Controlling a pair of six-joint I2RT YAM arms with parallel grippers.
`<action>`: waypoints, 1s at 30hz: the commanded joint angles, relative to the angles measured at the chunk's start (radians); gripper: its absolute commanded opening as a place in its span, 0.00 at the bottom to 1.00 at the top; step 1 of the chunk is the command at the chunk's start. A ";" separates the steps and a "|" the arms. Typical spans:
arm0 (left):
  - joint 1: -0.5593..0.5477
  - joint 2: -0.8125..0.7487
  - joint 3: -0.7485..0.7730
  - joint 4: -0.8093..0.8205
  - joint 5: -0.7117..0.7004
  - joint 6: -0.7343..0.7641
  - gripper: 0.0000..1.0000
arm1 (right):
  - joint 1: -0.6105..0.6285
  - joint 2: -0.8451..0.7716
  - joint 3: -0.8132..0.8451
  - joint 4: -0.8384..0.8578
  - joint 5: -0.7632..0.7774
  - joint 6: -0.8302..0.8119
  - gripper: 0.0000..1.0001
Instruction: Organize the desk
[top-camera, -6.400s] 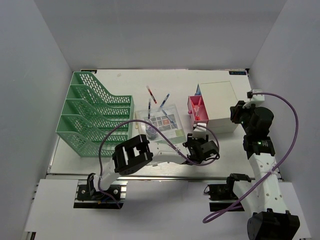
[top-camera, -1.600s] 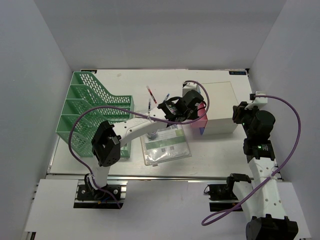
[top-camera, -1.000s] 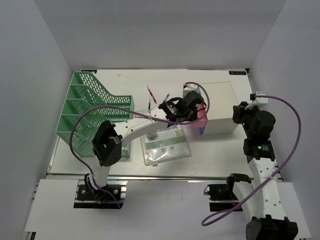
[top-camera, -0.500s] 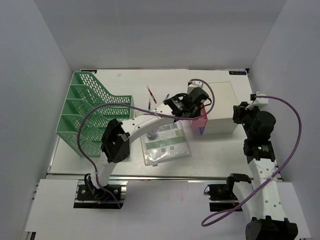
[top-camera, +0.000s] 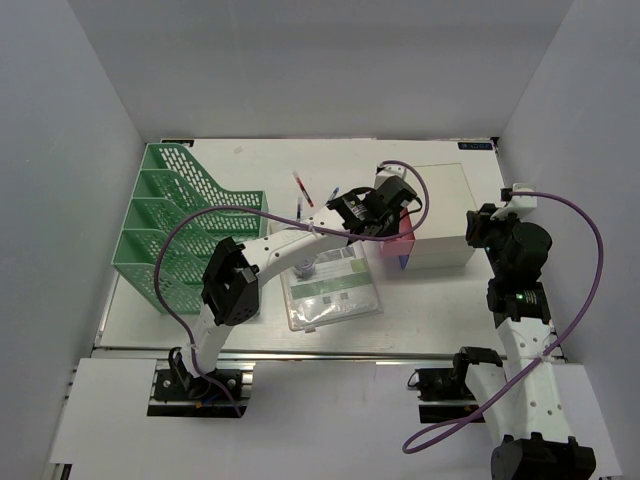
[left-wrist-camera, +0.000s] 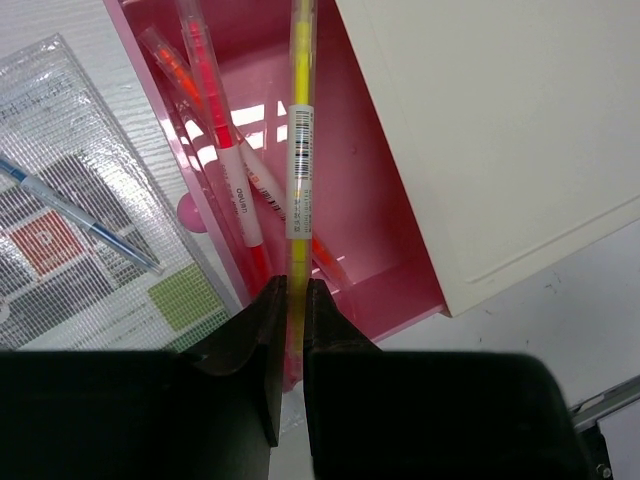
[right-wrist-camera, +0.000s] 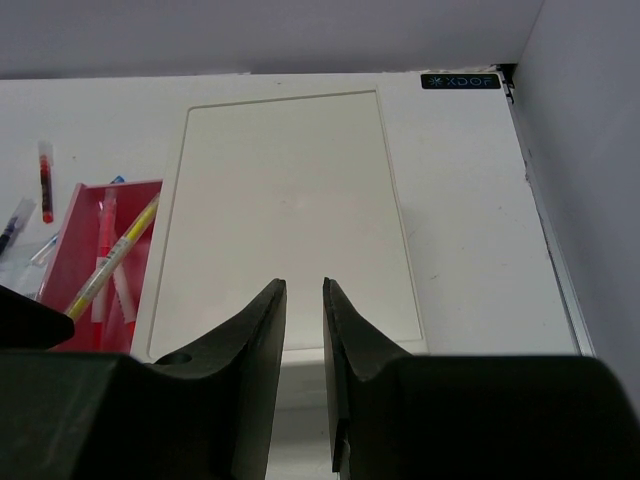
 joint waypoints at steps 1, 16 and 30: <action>-0.003 -0.082 0.031 -0.068 0.011 0.035 0.15 | 0.001 -0.013 -0.005 0.056 0.013 -0.001 0.27; -0.003 -0.030 0.142 -0.085 0.005 0.068 0.58 | -0.001 -0.015 -0.009 0.060 0.014 -0.001 0.27; 0.008 -0.224 -0.016 0.035 -0.101 0.121 0.00 | -0.001 -0.018 -0.013 0.057 -0.047 -0.031 0.35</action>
